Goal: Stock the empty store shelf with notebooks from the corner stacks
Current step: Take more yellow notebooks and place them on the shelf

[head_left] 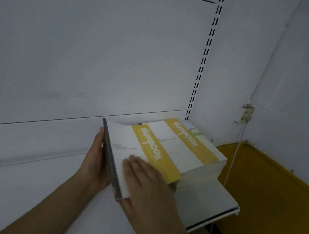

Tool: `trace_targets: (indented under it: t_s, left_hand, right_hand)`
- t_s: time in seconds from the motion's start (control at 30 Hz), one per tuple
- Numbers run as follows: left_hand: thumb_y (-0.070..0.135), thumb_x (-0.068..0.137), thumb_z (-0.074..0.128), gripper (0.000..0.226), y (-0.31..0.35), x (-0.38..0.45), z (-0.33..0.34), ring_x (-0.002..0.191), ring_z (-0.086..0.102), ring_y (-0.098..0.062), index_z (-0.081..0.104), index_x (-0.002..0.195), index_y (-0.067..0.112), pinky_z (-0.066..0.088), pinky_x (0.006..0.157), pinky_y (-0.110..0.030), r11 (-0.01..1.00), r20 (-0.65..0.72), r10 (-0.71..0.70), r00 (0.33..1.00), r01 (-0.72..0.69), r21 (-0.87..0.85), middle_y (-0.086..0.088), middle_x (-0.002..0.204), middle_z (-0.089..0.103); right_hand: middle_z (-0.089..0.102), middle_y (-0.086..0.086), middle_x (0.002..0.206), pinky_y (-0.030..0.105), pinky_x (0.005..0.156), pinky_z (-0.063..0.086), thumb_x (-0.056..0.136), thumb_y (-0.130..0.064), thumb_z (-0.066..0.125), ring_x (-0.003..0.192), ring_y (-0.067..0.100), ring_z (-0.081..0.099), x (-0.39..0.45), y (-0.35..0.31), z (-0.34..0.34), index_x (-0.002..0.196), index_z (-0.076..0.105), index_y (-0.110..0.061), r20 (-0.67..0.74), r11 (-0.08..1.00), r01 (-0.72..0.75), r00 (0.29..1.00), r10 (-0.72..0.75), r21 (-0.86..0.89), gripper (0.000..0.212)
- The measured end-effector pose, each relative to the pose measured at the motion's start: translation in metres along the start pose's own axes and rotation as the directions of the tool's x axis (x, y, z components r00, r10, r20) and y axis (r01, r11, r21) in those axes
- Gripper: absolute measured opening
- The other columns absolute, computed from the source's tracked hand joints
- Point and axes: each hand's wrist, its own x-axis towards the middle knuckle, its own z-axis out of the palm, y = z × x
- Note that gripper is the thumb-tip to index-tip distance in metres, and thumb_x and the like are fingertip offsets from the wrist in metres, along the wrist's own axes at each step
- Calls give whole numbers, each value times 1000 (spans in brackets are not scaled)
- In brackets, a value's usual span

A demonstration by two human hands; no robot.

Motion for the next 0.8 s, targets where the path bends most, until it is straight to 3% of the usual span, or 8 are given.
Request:
trace_targets:
  t_s: [0.1, 0.23, 0.37, 0.47, 0.57, 0.67, 0.73, 0.8]
  left_hand:
    - [68, 90, 38, 72, 6, -3, -4, 98, 71, -32, 65, 120, 7, 49, 85, -44, 999, 8, 0, 1000, -1, 48, -20, 115, 70]
    - [23, 93, 53, 38, 13, 0, -11, 81, 73, -30, 62, 122, 0, 58, 65, -34, 970, -63, -41, 997, 55, 239, -19, 101, 74]
    - [10, 89, 58, 24, 19, 2, -18, 65, 72, -27, 67, 109, -1, 57, 54, -31, 933, -201, 40, 979, 36, 357, -15, 83, 75]
    - [16, 91, 63, 27, 18, 6, -25, 82, 73, -33, 68, 109, -3, 60, 70, -36, 898, -242, 118, 963, 1, 440, -17, 96, 75]
    - [24, 90, 66, 33, 16, 8, -28, 92, 72, -36, 69, 108, -2, 56, 89, -45, 882, -241, 141, 960, -11, 471, -18, 101, 74]
    - [31, 91, 65, 37, 14, 8, -28, 93, 71, -37, 70, 108, -2, 55, 91, -48, 879, -238, 142, 961, -12, 477, -19, 100, 74]
    - [42, 92, 61, 48, 13, 9, -25, 91, 72, -36, 69, 109, -1, 55, 89, -49, 882, -238, 165, 957, -35, 469, -19, 98, 74]
    - [61, 91, 50, 62, 13, 9, -20, 88, 73, -34, 70, 106, 4, 57, 84, -44, 893, -251, 194, 948, -65, 445, -17, 94, 75]
  right_hand:
    - [58, 4, 135, 34, 102, 46, 88, -50, 35, 126, 16, 53, 4, 4, 6, 131, 58, -11, 44, 994, 99, 994, -97, -38, 63]
    - [37, 3, 153, 40, 117, 25, 94, -64, 31, 143, 16, 29, 4, 19, 5, 145, 40, -10, 82, 977, 206, 974, -210, 53, 75]
    - [19, -2, 160, 41, 119, 12, 91, -69, 28, 148, 14, 12, 3, 55, -9, 153, 23, -19, 8, 997, 68, 998, -68, -48, 80]
    - [18, -3, 159, 34, 117, 10, 91, -71, 25, 147, 15, 18, -6, 95, -9, 153, 22, -22, 45, 995, -57, 997, 60, -78, 79]
    - [54, 1, 139, 34, 107, 40, 99, -43, 29, 128, 19, 52, -12, 106, -6, 137, 53, -18, -64, 998, -62, 996, 60, -33, 52]
    - [63, 1, 128, 33, 93, 52, 100, -36, 32, 117, 15, 61, -11, 95, -10, 132, 59, -15, -273, 992, -106, 954, 122, 70, 47]
    - [61, 0, 131, 28, 95, 49, 103, -37, 28, 120, 12, 56, -10, 78, -10, 134, 57, -13, -356, 983, -98, 923, 148, 154, 49]
    - [59, 2, 133, 27, 98, 43, 99, -31, 37, 123, 13, 52, -5, 53, -1, 134, 57, -10, -357, 988, -32, 930, 85, 152, 45]
